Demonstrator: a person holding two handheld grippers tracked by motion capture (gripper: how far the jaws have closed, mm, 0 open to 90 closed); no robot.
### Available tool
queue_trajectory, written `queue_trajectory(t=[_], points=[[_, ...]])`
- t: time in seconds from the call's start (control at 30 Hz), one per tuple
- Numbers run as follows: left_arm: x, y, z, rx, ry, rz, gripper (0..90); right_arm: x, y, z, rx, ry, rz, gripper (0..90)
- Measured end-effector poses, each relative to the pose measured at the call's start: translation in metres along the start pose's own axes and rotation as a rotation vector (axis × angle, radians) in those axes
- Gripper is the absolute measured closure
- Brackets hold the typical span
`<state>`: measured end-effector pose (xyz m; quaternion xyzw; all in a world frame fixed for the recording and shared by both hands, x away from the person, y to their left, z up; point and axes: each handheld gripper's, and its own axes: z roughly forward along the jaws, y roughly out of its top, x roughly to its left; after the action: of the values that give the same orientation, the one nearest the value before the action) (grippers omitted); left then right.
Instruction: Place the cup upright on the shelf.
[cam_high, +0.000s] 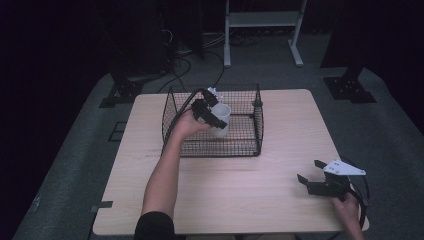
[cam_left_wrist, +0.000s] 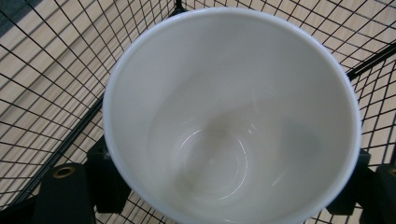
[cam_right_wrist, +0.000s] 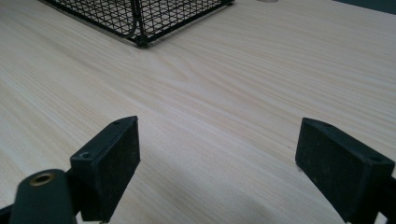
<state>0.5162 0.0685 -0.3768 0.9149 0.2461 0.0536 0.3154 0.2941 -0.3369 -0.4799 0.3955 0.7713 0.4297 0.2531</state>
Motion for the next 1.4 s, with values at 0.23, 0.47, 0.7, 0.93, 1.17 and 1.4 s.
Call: queue_trajectory(t=[0.23,0.47,0.7,0.93,1.17,1.4], points=[[0.001,-0.001,0.010,0.021,-0.001,-0.004,20.9,0.000,0.000,0.000,-0.001,0.002,0.003,13.1],[0.003,-0.004,0.019,0.037,-0.010,-0.015,20.9,0.000,0.000,0.000,-0.004,0.001,0.003,13.1],[0.004,-0.007,0.024,0.052,-0.010,-0.024,20.9,0.000,0.000,0.000,-0.003,0.002,0.003,13.1],[0.006,-0.011,0.028,0.055,-0.009,-0.029,20.8,0.000,0.000,-0.001,-0.004,0.001,0.002,13.1],[0.007,-0.014,0.026,0.067,-0.013,-0.047,20.7,0.000,0.000,-0.001,-0.004,0.000,-0.001,13.1],[0.007,-0.016,0.023,0.088,-0.009,-0.042,20.5,0.000,0.000,0.000,-0.001,0.000,0.000,13.1]])
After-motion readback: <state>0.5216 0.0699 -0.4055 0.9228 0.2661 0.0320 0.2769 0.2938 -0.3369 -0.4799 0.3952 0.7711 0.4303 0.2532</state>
